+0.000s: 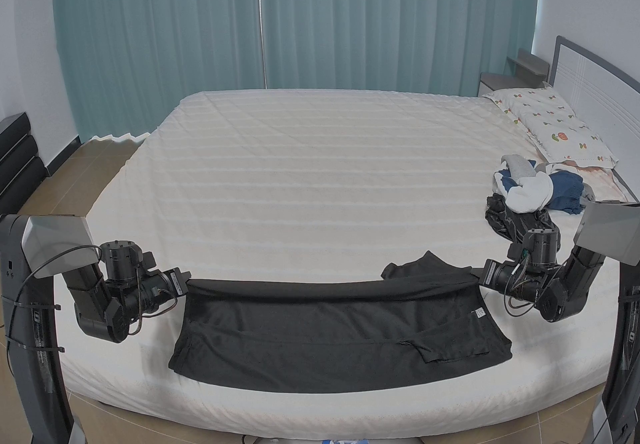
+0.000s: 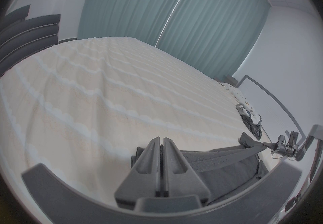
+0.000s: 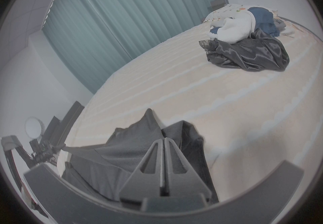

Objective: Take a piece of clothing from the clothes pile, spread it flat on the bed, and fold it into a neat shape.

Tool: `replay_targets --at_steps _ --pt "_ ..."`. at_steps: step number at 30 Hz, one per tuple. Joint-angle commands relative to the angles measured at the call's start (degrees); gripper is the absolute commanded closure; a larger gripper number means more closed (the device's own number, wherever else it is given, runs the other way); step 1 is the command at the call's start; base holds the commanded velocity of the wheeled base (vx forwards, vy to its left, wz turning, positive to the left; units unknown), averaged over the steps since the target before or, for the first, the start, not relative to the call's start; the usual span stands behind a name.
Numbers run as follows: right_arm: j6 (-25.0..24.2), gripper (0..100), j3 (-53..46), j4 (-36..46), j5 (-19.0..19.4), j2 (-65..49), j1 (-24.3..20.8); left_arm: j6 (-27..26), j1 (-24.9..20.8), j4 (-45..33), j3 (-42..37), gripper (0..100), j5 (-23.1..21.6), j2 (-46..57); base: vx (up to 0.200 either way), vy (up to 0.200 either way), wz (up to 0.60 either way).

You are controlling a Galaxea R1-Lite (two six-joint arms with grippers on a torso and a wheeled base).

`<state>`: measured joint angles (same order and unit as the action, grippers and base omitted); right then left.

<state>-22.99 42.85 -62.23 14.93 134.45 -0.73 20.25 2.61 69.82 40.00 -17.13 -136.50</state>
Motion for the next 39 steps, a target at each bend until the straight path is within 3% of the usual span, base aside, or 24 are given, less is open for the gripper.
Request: replay_targets --at_steps 1,17,24,31,32,33,39 --pt "2.9 100 -4.1 -1.2 0.0 -0.1 0.0 -1.9 0.0 1.8 -3.5 100 0.0 0.0 0.000 0.000 0.00" --pt "7.6 100 -16.7 -15.8 0.0 4.1 0.1 -8.4 0.4 13.7 -17.2 100 -0.1 -2.3 0.000 0.000 0.00" --pt "9.3 100 -20.7 -22.7 0.0 7.6 0.1 -8.3 0.2 19.7 -20.1 100 -0.1 -6.1 0.000 0.000 0.00" --pt "9.2 100 -21.7 -26.9 -0.1 10.0 0.1 -7.9 0.2 20.1 -20.4 100 -0.1 -6.7 0.000 0.000 0.00" --pt "9.1 0 -21.8 -27.1 -0.1 10.0 0.1 -7.9 0.2 20.1 -20.5 100 -0.1 -6.7 0.000 0.000 0.00" --pt "8.8 0 -21.8 -27.1 -0.1 10.0 0.1 -7.8 0.2 20.1 -20.5 0 0.0 -6.8 0.000 0.000 0.00" --pt "6.6 0 -21.8 -27.2 0.1 7.7 0.4 -7.8 0.3 20.1 -21.4 0 -0.1 -6.3 0.000 0.000 0.00"
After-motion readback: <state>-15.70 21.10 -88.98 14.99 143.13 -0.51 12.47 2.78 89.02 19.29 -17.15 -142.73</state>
